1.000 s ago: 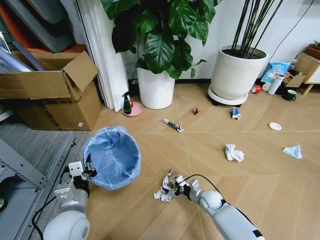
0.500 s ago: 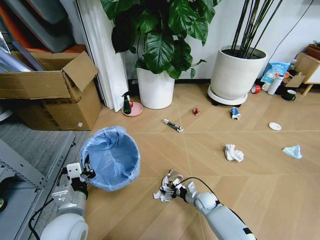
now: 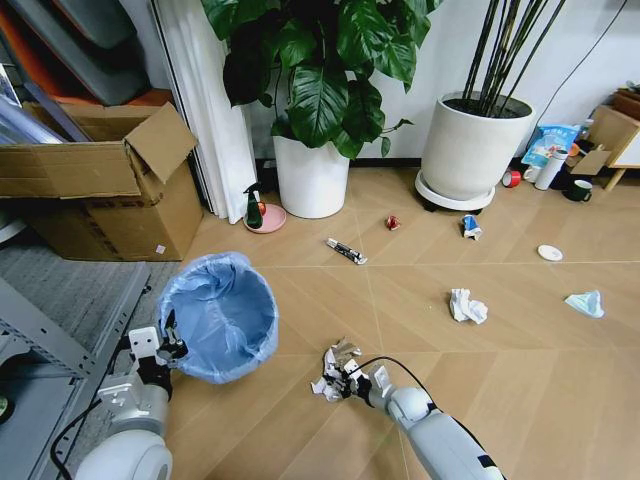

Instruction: Pick up the trash bin and place the garbage on the floor into it.

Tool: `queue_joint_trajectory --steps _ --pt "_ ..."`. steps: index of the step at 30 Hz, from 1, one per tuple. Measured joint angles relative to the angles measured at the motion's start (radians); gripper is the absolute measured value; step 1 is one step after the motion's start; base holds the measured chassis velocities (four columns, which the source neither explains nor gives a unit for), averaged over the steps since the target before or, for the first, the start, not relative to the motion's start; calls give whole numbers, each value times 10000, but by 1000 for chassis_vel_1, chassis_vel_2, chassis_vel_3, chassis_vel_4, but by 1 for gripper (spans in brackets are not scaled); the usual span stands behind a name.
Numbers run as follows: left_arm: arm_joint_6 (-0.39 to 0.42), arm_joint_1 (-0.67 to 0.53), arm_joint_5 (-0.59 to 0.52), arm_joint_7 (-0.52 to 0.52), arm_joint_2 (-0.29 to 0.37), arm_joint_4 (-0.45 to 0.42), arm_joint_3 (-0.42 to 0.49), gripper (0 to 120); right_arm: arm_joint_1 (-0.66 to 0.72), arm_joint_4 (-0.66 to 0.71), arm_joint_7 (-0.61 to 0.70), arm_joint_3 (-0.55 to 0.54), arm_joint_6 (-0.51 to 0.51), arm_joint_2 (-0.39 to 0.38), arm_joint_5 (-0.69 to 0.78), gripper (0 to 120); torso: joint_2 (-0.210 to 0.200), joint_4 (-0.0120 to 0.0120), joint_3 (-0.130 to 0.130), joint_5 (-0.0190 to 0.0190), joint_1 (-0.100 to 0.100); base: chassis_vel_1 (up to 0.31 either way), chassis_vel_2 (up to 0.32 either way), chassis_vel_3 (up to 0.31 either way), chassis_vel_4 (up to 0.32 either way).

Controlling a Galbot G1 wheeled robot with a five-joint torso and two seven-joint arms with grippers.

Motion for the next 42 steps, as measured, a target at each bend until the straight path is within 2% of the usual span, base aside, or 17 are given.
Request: queue_joint_trajectory --steps 4,14,18,23,24,27,29,31,32,33,34,36,42 --pt "0 -21 -22 2 35 -9 -1 0 -172 251 222 211 19 -39 25 0 0 -1 1 0 0 0 0 0 0" --pt "92 -233 -240 17 394 82 136 0 -865 2771 824 1014 -562 -600 850 0 0 -3 1 -1 0 0 0 0 0" --pt "155 -289 -346 15 544 119 180 0 -907 3216 879 1129 -581 -685 990 0 0 -2 1 -2 0 0 0 0 0" --pt "699 -573 -1230 -149 1333 342 411 0 -799 5012 1084 1460 -846 -1231 1980 0 0 -1 1 0 0 0 0 0 0" --pt "699 -573 -1230 -149 1333 342 411 0 -799 5012 1084 1460 -846 -1231 1980 0 0 -1 1 0 0 0 0 0 0" --pt "1356 -1057 -2342 -371 2192 633 800 0 -524 6643 1227 1514 -1256 -1876 3128 0 0 -3 2 -4 0 0 0 0 0" --pt "1551 -1191 -2653 -418 2387 697 887 0 -458 7146 1280 1498 -1383 -1992 3421 0 -1 -3 2 4 1 0 0 0 0" --pt "2067 -1559 -3477 -468 2948 910 1096 0 -260 8292 1431 1340 -1699 -2337 4064 0 0 -2 1 -10 0 0 0 0 0" --pt "2367 -1802 -3898 -445 3289 1052 1241 0 -145 8945 1495 1116 -1911 -2568 4414 0 0 -2 2 3 1 0 0 0 0" --pt "2629 -2112 -4339 -424 3650 1235 1438 0 41 9617 1630 657 -2157 -2910 4875 0 0 -2 1 -4 0 0 0 0 0" --pt "2629 -2112 -4339 -424 3650 1235 1438 0 41 9617 1630 657 -2157 -2910 4875 0 0 -2 1 -4 0 0 0 0 0" --pt "2927 -2664 -4785 -351 4081 1518 1848 0 320 10403 1930 -274 -2420 -3370 5579 0 0 0 1 -1 0 0 0 0 0" --pt "3234 -3524 -5404 -387 4212 1810 2406 0 716 10998 2063 -1854 -2767 -3853 6160 0 0 -2 1 -2 0 0 0 0 0"
